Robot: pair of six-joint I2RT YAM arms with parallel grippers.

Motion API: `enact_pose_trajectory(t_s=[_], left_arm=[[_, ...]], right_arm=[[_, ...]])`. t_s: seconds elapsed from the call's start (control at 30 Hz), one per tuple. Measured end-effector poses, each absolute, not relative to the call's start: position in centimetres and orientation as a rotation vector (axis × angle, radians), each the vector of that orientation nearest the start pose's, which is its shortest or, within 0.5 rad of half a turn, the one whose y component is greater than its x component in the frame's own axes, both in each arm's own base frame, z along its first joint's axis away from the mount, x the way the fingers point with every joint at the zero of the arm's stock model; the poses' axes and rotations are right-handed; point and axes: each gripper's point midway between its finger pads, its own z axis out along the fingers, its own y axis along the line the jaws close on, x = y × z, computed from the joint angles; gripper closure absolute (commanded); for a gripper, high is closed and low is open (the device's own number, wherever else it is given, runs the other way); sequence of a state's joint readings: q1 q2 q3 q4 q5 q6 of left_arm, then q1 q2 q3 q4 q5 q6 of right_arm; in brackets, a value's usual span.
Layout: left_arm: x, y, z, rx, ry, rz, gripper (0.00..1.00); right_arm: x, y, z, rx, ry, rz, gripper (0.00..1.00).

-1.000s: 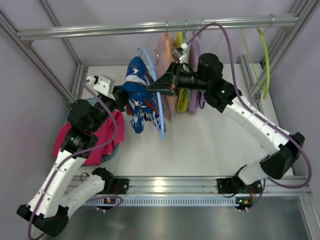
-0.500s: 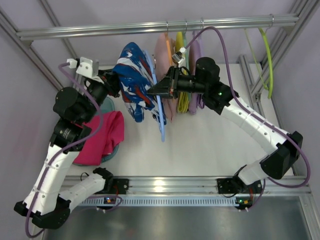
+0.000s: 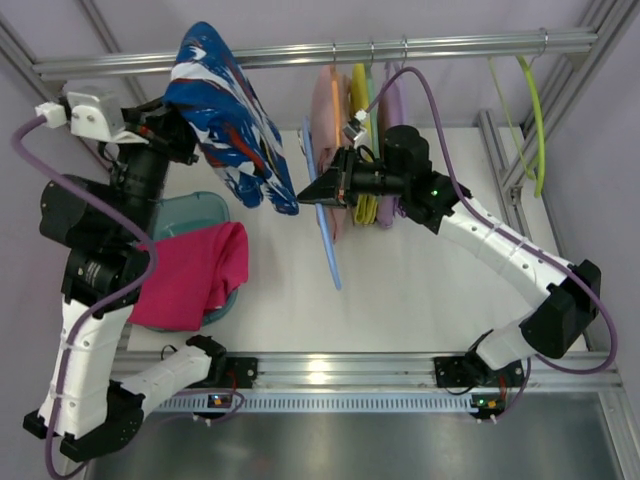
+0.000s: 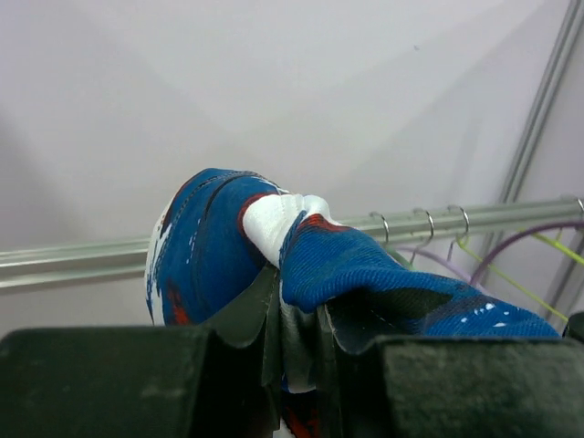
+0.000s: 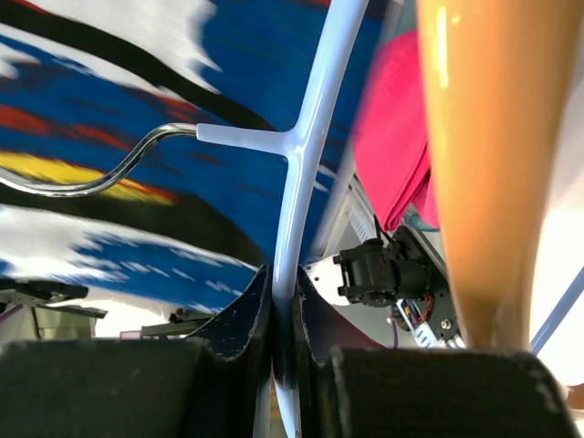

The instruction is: Remove the trousers from the hanger

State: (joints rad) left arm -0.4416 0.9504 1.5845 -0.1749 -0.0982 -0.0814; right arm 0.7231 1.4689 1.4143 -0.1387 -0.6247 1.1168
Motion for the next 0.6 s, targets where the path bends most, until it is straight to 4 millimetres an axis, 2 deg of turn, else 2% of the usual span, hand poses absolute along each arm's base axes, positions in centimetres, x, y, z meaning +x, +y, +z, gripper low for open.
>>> enact_pose_trajectory(t_s=[0.13, 0.33, 0.4, 0.47, 0.6], left_arm=[[23.3, -8.0, 61.6, 0.072, 1.047, -0.354, 1.00], [20.5, -3.7, 62.5, 0.004, 0.991, -0.202, 1.00], [19.3, -2.2, 62.1, -0.013, 0.980, -0.138, 1.00], [18.1, -0.7, 60.8, -0.026, 0.984, -0.064, 1.00], [15.4, 2.1, 58.1, -0.064, 0.999, 0.088, 1.00]], right_arm=[[23.2, 38.3, 36.5, -0.158, 2.146, 1.754, 1.00], [23.2, 38.2, 36.3, -0.211, 2.130, 1.733, 1.00], [22.9, 38.2, 36.4, -0.243, 2.119, 1.733, 1.00], [22.3, 38.1, 36.8, -0.282, 2.104, 1.739, 1.00], [19.9, 37.6, 37.8, -0.400, 2.055, 1.765, 1.00]])
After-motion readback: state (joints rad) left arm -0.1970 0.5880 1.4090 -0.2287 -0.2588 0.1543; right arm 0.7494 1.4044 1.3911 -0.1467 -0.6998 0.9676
